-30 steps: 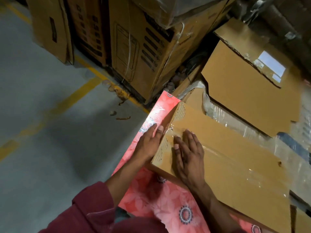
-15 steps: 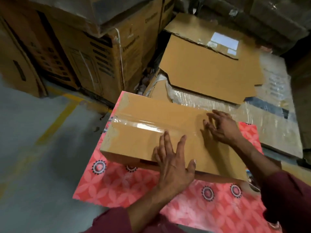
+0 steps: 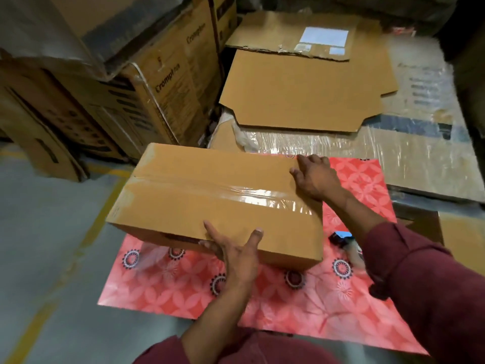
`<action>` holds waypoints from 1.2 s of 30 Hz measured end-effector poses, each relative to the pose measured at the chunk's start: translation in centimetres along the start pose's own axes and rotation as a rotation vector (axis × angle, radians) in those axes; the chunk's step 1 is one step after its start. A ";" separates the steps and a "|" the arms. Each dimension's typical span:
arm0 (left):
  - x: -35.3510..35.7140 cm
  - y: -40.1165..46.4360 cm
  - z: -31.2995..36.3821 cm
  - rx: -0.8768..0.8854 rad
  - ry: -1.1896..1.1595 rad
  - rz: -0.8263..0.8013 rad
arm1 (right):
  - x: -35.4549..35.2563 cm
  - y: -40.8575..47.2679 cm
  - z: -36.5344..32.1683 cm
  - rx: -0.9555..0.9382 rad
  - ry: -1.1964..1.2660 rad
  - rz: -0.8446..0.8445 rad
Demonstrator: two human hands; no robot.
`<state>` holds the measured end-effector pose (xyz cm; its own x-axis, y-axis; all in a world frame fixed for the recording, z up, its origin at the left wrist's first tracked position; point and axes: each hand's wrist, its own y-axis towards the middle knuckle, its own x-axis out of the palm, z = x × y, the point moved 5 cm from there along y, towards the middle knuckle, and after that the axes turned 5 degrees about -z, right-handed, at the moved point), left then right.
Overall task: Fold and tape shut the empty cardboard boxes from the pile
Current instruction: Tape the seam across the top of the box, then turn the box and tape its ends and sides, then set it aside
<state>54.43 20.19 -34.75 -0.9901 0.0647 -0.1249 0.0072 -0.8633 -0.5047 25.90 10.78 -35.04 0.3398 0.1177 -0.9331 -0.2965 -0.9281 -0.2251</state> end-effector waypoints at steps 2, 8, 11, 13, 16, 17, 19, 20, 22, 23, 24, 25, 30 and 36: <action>-0.4 2.2 0.9 0.006 -0.006 0.063 | 0.2 -1.4 0.4 0.047 0.021 0.015; -4.4 11.6 5.7 0.077 0.199 0.091 | 1.9 -8.0 -0.2 0.138 0.171 0.008; -4.7 15.0 8.3 0.182 0.267 -0.061 | 3.3 -11.5 -1.3 0.224 0.211 -0.035; -3.7 16.4 9.2 0.234 0.333 -0.166 | 4.1 -13.4 -1.8 0.264 0.213 -0.039; -1.8 15.9 9.8 0.353 0.724 -0.108 | 4.9 -14.6 -1.0 0.248 0.274 -0.072; -0.8 14.5 9.8 0.412 0.846 -0.063 | 4.8 -14.6 -0.4 0.215 0.311 -0.091; 1.8 10.6 8.8 0.572 0.925 -0.109 | 4.9 -14.5 1.7 0.174 0.433 -0.109; 3.4 8.4 8.0 0.646 0.928 -0.180 | 4.8 -14.4 3.3 0.177 0.477 -0.097; 6.1 4.8 5.6 0.753 0.978 -0.294 | 4.7 -13.9 7.2 0.209 0.437 -0.046; 7.1 3.7 4.3 0.793 1.027 -0.318 | 4.7 -13.7 9.2 0.232 0.378 -0.041; 8.0 3.1 3.2 0.830 1.083 -0.325 | 4.8 -13.4 10.9 0.264 0.305 -0.065; 8.8 2.8 2.2 0.860 1.146 -0.324 | 4.9 -13.2 12.4 0.288 0.241 -0.098; 10.1 2.7 0.3 0.894 1.329 -0.305 | 7.9 -11.1 18.1 0.291 -0.082 -0.356; 9.8 2.6 0.7 0.891 1.298 -0.285 | 10.1 -10.3 20.0 0.198 -0.159 -0.367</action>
<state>44.65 18.23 -36.73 -0.1563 0.2284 -0.9609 -0.6893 -0.7220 -0.0595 14.58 28.56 -47.79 0.3173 0.4937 -0.8096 -0.3529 -0.7310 -0.5841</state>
